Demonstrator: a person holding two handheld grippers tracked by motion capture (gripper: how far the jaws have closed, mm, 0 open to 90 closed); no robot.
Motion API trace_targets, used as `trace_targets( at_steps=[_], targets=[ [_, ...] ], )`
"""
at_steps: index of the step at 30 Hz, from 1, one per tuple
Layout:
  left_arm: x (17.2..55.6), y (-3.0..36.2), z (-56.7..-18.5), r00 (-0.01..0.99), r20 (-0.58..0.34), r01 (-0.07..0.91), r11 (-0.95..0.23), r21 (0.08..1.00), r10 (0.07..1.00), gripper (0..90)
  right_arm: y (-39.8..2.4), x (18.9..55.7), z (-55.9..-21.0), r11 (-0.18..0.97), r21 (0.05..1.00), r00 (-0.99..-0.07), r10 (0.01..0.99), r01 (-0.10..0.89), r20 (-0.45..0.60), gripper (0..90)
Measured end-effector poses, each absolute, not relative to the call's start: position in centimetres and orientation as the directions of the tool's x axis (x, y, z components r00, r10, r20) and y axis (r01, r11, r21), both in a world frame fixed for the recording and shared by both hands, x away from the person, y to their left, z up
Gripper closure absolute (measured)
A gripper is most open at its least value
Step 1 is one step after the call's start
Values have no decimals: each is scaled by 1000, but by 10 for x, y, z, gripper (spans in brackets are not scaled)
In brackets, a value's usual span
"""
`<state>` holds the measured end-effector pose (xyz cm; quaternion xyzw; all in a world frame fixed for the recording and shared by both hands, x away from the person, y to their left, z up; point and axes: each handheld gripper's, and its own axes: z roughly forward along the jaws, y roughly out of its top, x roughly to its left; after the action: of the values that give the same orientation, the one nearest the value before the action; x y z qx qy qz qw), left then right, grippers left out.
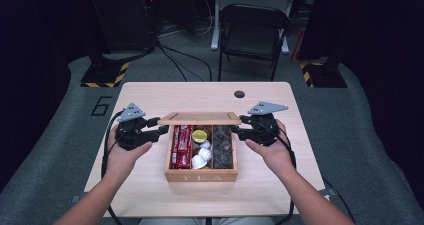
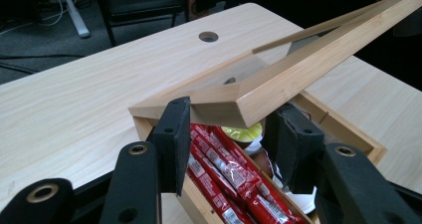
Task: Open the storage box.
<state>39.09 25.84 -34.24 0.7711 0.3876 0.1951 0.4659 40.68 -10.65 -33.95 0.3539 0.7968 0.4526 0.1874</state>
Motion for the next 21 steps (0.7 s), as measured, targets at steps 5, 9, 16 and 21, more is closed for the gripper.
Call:
trace_targets(
  at_steps=[5,9,16,21],
  targets=[
    [398,260,-337,622,-71,415,-251,875,780,545,-105,413,-335,340,861,-674,739,377,4,511],
    [403,259,-334,618,-61,408,-253,877,784,554,-104,418,-332,338,863,-669,743,375,0,516],
    [411,258,-329,608,-56,398,-243,885,792,558,-101,427,-328,323,866,-651,759,382,4,520],
    [417,257,-325,601,-52,393,-238,888,797,561,-99,435,-324,319,868,-640,768,382,0,523]
  ],
)
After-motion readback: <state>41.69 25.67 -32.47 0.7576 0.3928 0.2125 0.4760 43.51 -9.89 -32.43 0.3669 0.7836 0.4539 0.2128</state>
